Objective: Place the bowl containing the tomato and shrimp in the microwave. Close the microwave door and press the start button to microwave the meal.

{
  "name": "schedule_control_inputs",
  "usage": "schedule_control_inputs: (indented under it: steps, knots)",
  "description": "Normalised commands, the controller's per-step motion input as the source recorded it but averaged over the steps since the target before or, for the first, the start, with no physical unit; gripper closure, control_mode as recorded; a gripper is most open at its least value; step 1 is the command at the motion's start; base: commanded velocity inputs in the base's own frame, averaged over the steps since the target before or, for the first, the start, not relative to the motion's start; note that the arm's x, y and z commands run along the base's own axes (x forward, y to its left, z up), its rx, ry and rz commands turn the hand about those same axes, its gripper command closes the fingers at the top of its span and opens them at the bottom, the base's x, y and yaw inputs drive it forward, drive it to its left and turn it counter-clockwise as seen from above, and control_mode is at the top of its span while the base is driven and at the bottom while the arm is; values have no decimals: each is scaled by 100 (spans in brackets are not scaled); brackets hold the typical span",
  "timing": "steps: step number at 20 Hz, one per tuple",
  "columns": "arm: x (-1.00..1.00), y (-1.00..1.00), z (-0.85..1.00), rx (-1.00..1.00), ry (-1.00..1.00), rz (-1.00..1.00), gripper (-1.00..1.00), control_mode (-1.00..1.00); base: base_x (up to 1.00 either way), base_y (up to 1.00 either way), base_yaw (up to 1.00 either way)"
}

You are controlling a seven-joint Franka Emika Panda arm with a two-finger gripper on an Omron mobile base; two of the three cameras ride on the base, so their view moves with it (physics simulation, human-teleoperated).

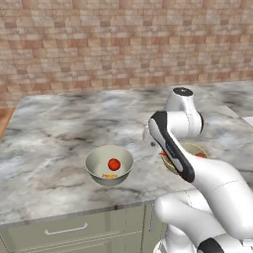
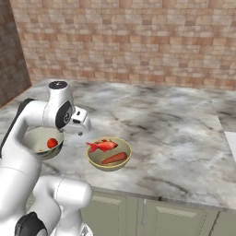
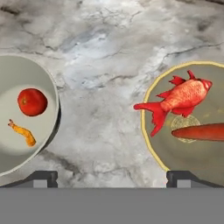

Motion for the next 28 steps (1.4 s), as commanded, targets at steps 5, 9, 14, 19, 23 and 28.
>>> schedule_control_inputs:
  steps: [5,9,14,19,23,28]
  knots:
    - [-3,38,-45,1,-1,-6,-100,-100,0,0,0]
    - [0,38,-30,4,-5,-8,-100,-100,0,0,0]
    - [0,39,-21,9,-9,-9,-100,-100,0,0,0]
    - [0,42,-19,8,-6,-8,-100,-100,0,0,0]
    - [0,31,-9,3,0,-7,-100,-100,0,0,0]
    - [13,14,-16,0,2,-2,-100,-100,0,0,0]
